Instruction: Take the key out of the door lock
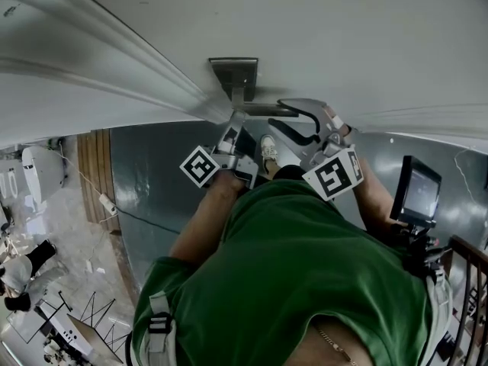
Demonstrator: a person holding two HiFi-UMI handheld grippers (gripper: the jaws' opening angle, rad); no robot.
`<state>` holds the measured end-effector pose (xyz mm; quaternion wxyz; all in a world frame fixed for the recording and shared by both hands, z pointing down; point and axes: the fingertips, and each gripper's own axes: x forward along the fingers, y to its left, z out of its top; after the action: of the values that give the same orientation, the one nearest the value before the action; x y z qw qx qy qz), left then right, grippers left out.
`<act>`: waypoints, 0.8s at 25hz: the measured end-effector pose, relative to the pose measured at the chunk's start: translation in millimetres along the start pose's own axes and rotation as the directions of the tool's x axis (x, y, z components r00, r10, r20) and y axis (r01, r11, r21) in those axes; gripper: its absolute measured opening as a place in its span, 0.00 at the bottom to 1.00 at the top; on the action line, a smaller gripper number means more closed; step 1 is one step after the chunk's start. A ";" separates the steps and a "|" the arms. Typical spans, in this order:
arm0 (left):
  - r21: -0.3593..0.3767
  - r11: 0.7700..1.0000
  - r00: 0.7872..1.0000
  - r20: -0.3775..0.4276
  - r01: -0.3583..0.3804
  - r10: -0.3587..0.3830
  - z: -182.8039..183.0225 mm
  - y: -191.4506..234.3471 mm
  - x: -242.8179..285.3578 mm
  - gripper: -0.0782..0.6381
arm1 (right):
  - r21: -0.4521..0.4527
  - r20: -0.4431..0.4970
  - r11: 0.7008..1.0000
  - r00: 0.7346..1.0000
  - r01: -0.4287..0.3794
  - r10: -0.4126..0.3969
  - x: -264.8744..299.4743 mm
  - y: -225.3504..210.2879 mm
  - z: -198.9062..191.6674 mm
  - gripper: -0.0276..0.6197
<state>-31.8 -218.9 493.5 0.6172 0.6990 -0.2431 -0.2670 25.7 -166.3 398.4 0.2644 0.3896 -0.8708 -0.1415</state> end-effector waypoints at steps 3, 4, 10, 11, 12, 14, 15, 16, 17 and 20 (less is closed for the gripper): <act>0.007 1.000 1.000 0.000 0.009 -0.009 0.6 -0.5 0.4 0.15 | -0.005 0.001 1.000 1.000 0.000 0.000 0.8 -2.0 -0.3 0.29; 0.004 1.000 1.000 0.002 0.011 -0.011 0.7 -0.6 0.4 0.15 | -0.004 0.000 1.000 1.000 0.000 0.000 1.0 -1.9 -0.1 0.29; -0.012 1.000 1.000 0.003 0.007 -0.007 -1.7 0.0 -2.6 0.14 | 0.001 -0.001 1.000 1.000 0.005 -0.005 1.1 -1.5 -0.4 0.29; -0.013 1.000 1.000 0.004 0.008 -0.008 -2.6 -0.1 -4.3 0.15 | 0.002 0.000 1.000 1.000 0.005 -0.005 0.8 -1.3 -0.3 0.29; -0.013 1.000 1.000 0.005 0.011 -0.011 -3.2 0.0 -5.6 0.14 | 0.002 0.001 1.000 1.000 0.006 -0.006 0.6 -1.2 -0.4 0.29; -0.006 1.000 1.000 0.005 0.012 -0.012 -3.3 0.7 -6.1 0.14 | 0.000 0.001 1.000 1.000 0.006 -0.006 0.5 -1.6 -0.7 0.29; -0.002 1.000 1.000 0.004 0.012 -0.012 -3.3 0.9 -6.0 0.14 | -0.001 0.000 1.000 1.000 0.006 -0.006 0.5 -1.8 -0.8 0.29; 0.000 1.000 1.000 0.003 0.013 -0.013 -3.7 0.8 -6.3 0.14 | -0.001 -0.001 1.000 1.000 0.005 -0.005 0.5 -1.8 -0.9 0.29; 0.001 1.000 1.000 0.002 0.014 -0.014 -4.3 0.6 -6.8 0.14 | 0.001 -0.003 1.000 1.000 0.005 -0.005 0.4 -1.8 -1.2 0.29; 0.006 1.000 1.000 -0.002 0.013 -0.013 -5.8 0.9 -9.4 0.14 | 0.004 -0.007 1.000 1.000 0.008 -0.008 0.5 -3.1 -2.3 0.29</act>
<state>-34.8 -208.5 495.7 0.6136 0.7027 -0.2390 -0.2695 28.7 -168.8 399.0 0.2658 0.3939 -0.8688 -0.1393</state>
